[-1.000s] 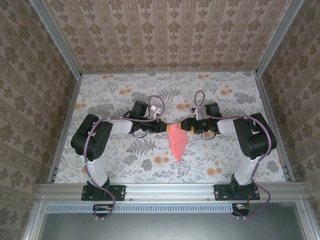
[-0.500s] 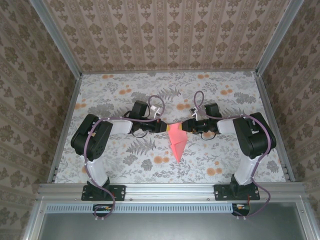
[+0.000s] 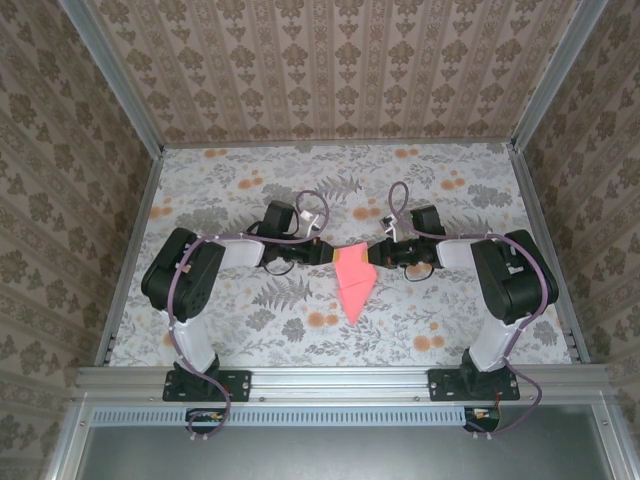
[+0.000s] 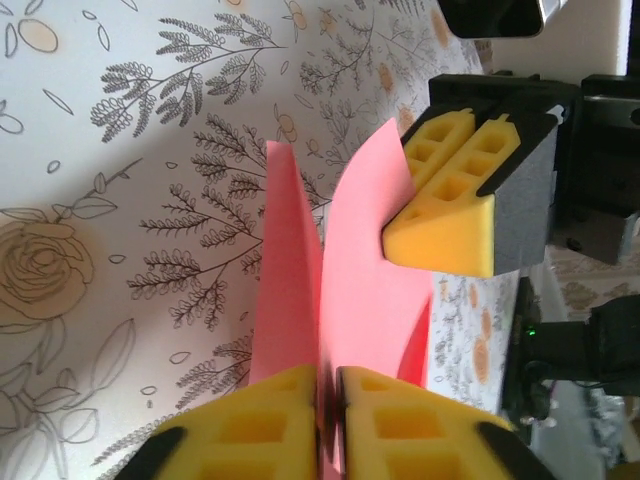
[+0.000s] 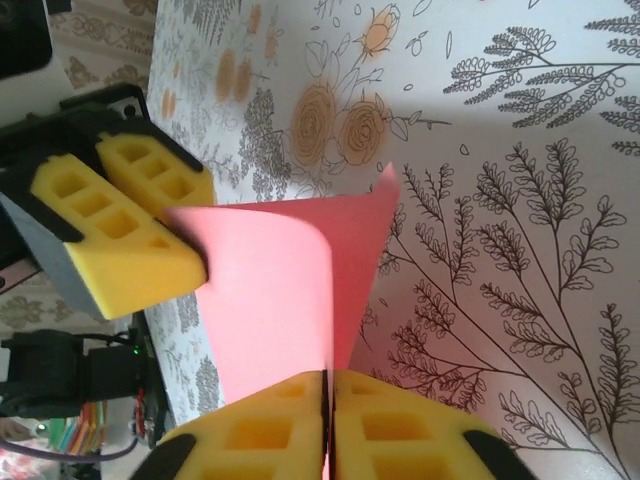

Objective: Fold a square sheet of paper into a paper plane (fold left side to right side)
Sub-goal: Fold the wing for the fifth time at the center of the table.

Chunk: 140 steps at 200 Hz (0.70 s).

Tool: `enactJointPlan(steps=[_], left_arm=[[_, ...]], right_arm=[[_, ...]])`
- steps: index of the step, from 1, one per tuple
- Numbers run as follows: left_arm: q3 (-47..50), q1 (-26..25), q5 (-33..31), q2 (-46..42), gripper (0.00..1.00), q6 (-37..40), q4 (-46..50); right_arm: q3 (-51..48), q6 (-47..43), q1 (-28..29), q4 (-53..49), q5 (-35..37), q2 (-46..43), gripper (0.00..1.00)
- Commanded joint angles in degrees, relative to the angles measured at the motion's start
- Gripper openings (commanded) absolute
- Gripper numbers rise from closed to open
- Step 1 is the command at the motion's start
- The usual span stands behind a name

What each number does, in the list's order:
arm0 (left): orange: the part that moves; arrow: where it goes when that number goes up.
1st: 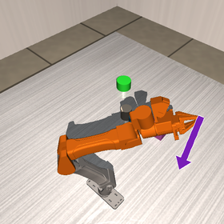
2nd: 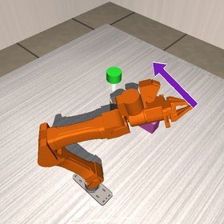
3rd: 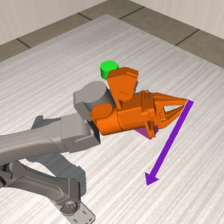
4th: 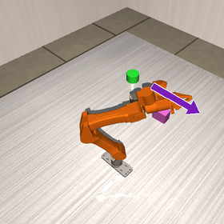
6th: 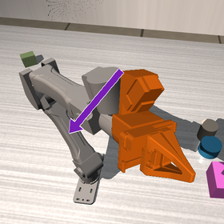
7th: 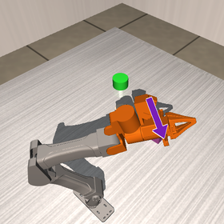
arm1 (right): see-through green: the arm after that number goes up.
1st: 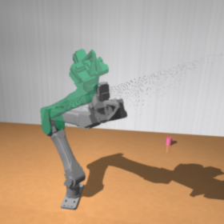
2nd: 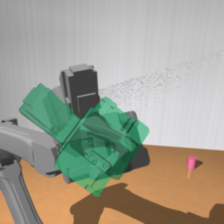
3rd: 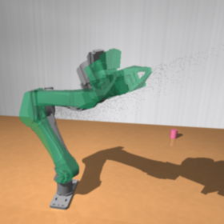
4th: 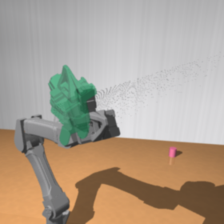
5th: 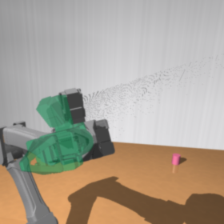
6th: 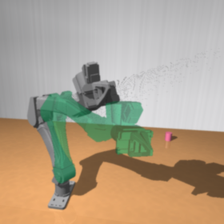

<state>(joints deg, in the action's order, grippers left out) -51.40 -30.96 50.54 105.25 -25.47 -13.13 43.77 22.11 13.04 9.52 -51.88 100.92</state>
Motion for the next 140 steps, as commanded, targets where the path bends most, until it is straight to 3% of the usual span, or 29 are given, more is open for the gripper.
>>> enactJointPlan(steps=[1, 29, 39, 77, 108, 140], left_arm=[[-0.9, 0.5, -2.9, -1.7, 0.35, 2.2, 3.1], [-1.5, 1.1, -10.4, -6.1, 0.59, 3.6, 8.4], [-1.3, 1.2, -13.0, -8.3, 0.63, 4.0, 9.8], [-0.6, -1.7, -25.3, -18.2, 0.66, 8.9, 19.3], [-1.4, -9.5, -36.5, -24.6, 0.68, 11.8, 28.8], [-0.8, -17.0, -42.8, -26.6, 0.7, 9.8, 31.3]], right_arm=[[1.1, -0.8, 0.4, -4.9, 2.8, -2.7, 0.02], [2.3, 1.1, 0.6, -9.8, 6.3, -4.6, 0.0], [2.6, 1.9, 1.0, -11.2, 7.6, -5.5, 0.0], [4.3, 7.6, 2.8, -16.1, 14.8, -7.1, 0.0], [8.7, 11.5, 4.9, -20.6, 18.4, -6.1, 0.0], [13.1, 15.2, 6.3, -23.9, 20.2, -2.9, 0.0]])
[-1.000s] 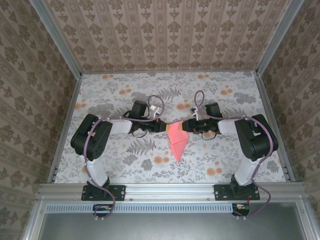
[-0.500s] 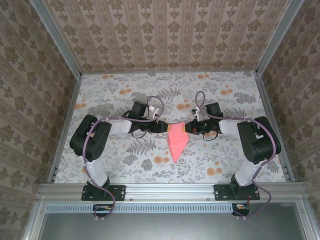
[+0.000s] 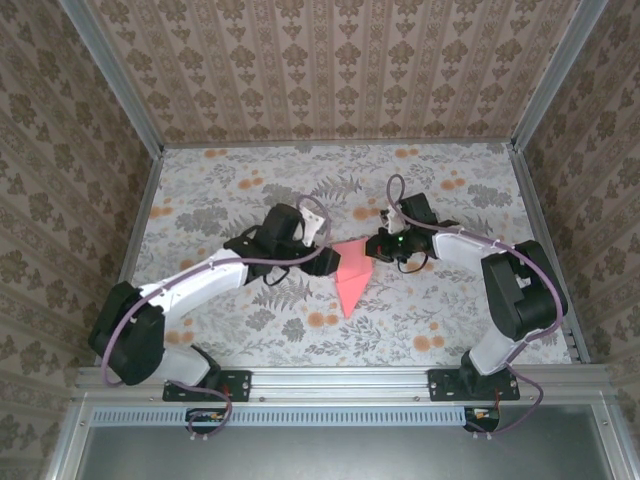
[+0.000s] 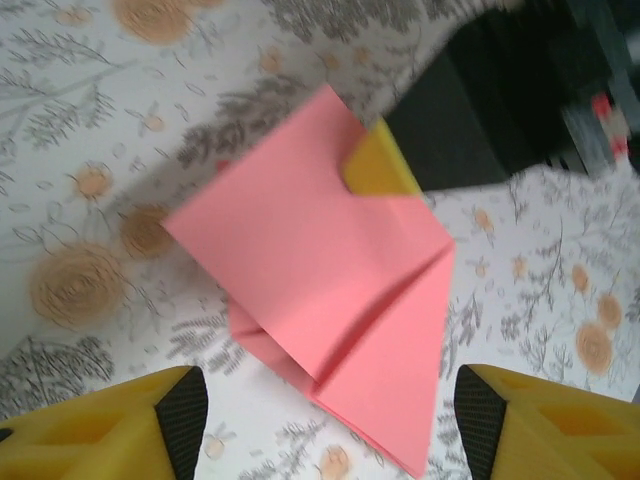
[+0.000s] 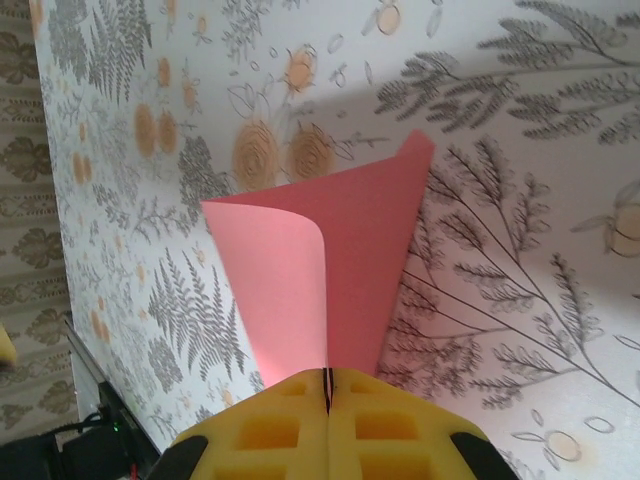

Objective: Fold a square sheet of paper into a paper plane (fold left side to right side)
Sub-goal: Fold the wing for the fifth time at the center of the table.

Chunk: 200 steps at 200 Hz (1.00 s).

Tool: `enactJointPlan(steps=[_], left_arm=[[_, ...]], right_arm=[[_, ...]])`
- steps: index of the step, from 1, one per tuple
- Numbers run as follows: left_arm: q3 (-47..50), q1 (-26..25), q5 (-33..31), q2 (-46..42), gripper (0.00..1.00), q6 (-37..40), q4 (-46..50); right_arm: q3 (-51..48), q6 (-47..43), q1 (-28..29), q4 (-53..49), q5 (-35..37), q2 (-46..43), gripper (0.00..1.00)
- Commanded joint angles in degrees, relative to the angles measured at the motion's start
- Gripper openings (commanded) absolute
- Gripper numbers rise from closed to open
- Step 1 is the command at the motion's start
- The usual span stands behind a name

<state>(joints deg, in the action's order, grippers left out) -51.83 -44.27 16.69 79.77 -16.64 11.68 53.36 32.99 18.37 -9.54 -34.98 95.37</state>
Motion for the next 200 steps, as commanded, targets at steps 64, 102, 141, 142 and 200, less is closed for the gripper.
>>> enactJointPlan(steps=[64, 102, 141, 142, 200], left_arm=[[-3.9, -12.7, -17.2, 4.9, 0.74, -3.6, 9.5], [-9.0, -15.6, -22.0, 11.6, 0.74, -6.4, 13.3], [-14.1, -18.2, -25.8, 17.1, 0.75, -9.0, 17.9], [-14.3, -18.3, -25.9, 17.3, 0.75, -9.0, 18.1], [-21.2, -20.0, -30.4, 24.1, 0.7, -11.3, 25.9]], right_arm=[[9.3, 6.7, 2.1, -8.9, 5.2, 7.4, 0.0], [9.8, 7.6, 2.6, -8.9, 5.1, 8.3, 0.0], [10.2, 8.5, 2.7, -8.3, 4.8, 8.9, 0.0], [10.2, 8.5, 2.6, -8.4, 4.8, 9.0, 0.0], [10.5, 8.7, 3.0, -8.3, 4.4, 9.8, 0.0]])
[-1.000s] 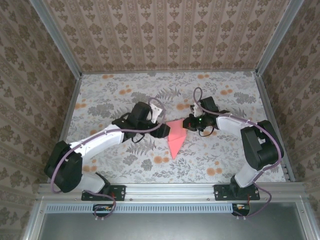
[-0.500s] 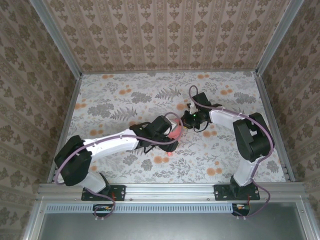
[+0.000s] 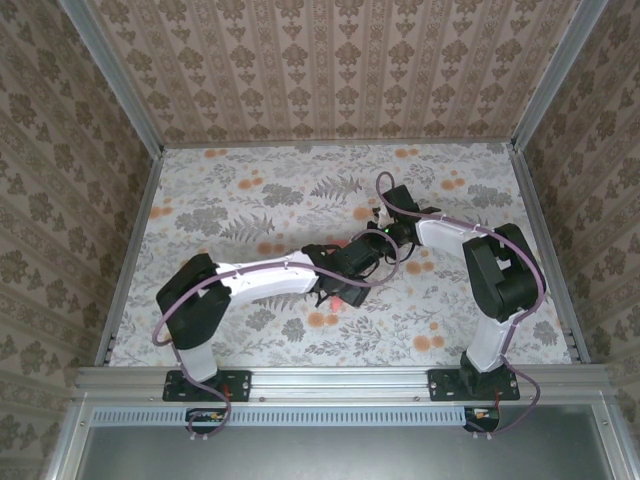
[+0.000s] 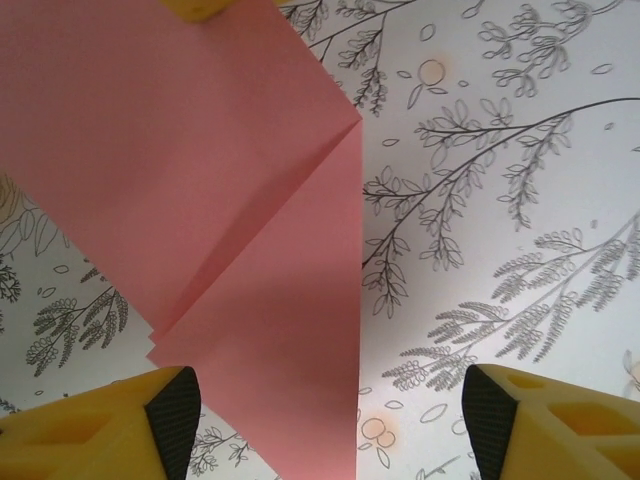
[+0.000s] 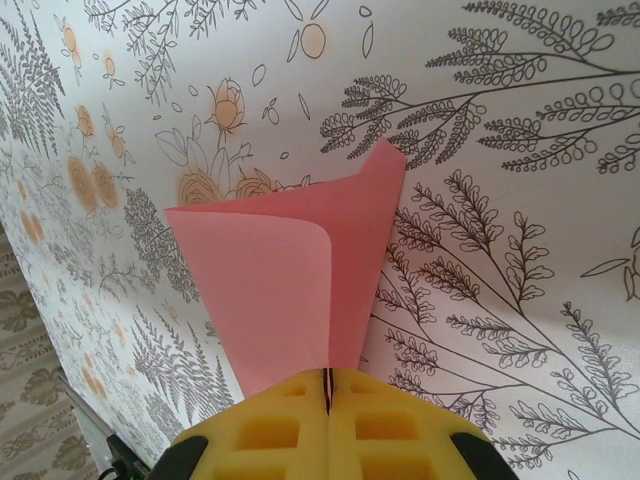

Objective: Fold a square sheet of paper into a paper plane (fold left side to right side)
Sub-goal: Fold the wing for the fifth time at the center of the table.

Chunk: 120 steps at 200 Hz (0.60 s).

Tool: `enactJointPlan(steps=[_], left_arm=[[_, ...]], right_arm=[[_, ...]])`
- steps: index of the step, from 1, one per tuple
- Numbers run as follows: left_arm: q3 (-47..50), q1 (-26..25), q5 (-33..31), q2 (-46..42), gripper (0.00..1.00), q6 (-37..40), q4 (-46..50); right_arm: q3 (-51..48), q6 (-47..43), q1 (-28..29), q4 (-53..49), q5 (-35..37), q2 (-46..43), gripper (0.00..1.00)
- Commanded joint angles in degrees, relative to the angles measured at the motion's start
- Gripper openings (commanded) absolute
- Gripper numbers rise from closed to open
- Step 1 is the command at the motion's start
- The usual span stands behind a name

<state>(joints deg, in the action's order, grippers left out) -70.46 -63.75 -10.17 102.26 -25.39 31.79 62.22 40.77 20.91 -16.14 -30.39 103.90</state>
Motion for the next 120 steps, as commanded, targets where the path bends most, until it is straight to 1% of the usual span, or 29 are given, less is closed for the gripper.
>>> enactJointPlan(steps=[1, 28, 61, 120], left_arm=[[-2.5, -0.6, -3.6, 1.7, 0.7, -2.6, 5.9], [-3.8, -1.0, -4.3, 3.2, 0.65, -4.0, 7.7], [-4.9, -0.9, -3.5, 4.9, 0.56, -3.9, 8.4], [-5.8, -0.9, -1.9, 6.9, 0.39, -3.3, 8.4]], right_arm=[[1.6, 0.9, 0.4, -1.7, -0.2, 1.3, 0.0], [1.7, 1.0, 0.5, -1.8, -0.2, 1.5, 0.0], [1.5, 1.0, 0.6, -1.7, -0.2, 1.6, 0.0], [1.7, 1.0, 0.7, -1.6, -0.3, 2.1, 0.0]])
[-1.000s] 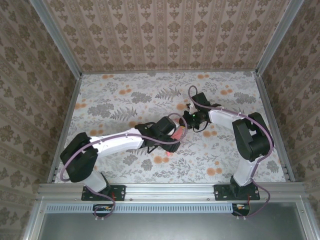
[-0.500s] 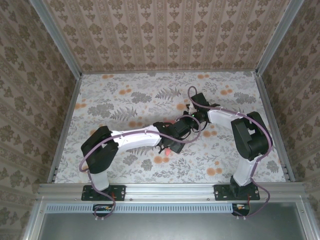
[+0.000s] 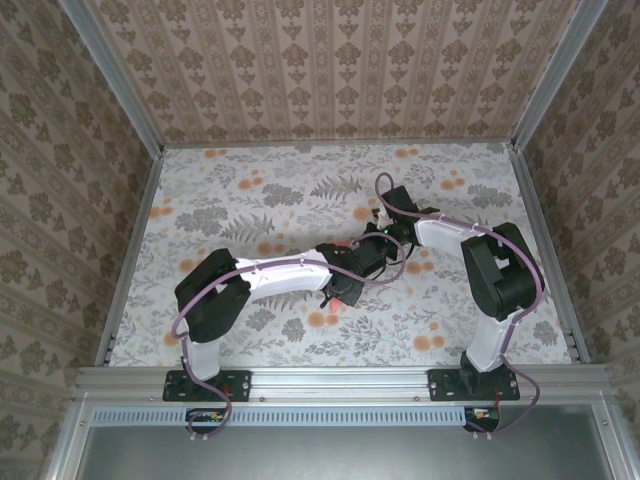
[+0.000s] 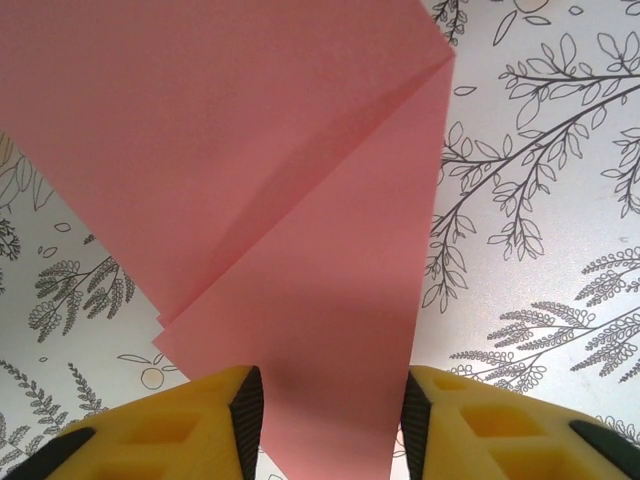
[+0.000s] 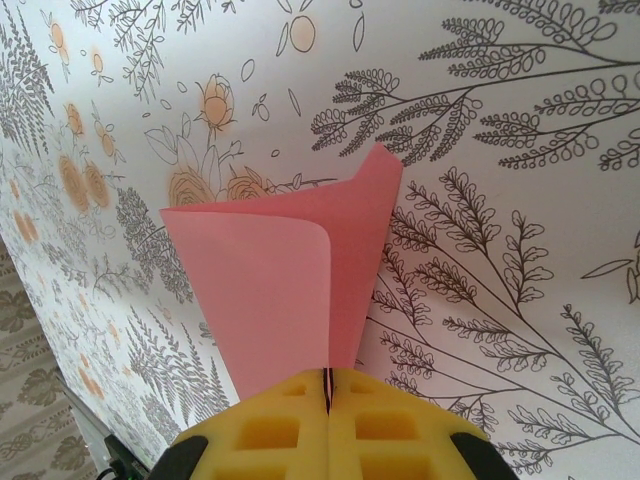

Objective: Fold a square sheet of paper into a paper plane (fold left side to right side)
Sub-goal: Fold the wing for the fifth time at the center of the table.

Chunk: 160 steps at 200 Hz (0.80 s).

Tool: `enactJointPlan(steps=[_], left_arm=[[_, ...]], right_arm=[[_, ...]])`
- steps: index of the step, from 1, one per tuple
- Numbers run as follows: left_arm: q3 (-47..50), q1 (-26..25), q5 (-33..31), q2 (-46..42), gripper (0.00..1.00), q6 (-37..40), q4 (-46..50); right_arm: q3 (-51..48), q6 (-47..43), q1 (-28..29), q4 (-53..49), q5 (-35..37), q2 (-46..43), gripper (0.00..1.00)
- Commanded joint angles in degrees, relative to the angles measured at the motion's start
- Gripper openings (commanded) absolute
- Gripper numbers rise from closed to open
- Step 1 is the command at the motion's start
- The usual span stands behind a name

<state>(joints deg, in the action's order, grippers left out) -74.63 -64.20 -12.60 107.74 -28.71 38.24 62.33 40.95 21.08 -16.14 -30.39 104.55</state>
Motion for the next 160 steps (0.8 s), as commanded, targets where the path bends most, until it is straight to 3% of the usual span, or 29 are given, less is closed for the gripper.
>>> enactJointPlan(steps=[1, 132, 160], left_arm=[[-1.7, -0.5, 0.5, 1.4, 0.39, 0.0, 2.0], [0.3, 1.0, 4.8, 1.5, 0.11, -0.2, -0.6], [2.4, 2.3, 7.4, -0.2, 0.05, -0.5, -3.5]], right_arm=[[1.6, 0.8, 0.5, -1.7, -0.3, 1.4, 0.0], [1.9, -0.9, 0.4, -2.2, -0.1, 1.9, 0.0], [1.5, -2.1, -0.3, -1.7, 1.4, -0.3, 0.08]])
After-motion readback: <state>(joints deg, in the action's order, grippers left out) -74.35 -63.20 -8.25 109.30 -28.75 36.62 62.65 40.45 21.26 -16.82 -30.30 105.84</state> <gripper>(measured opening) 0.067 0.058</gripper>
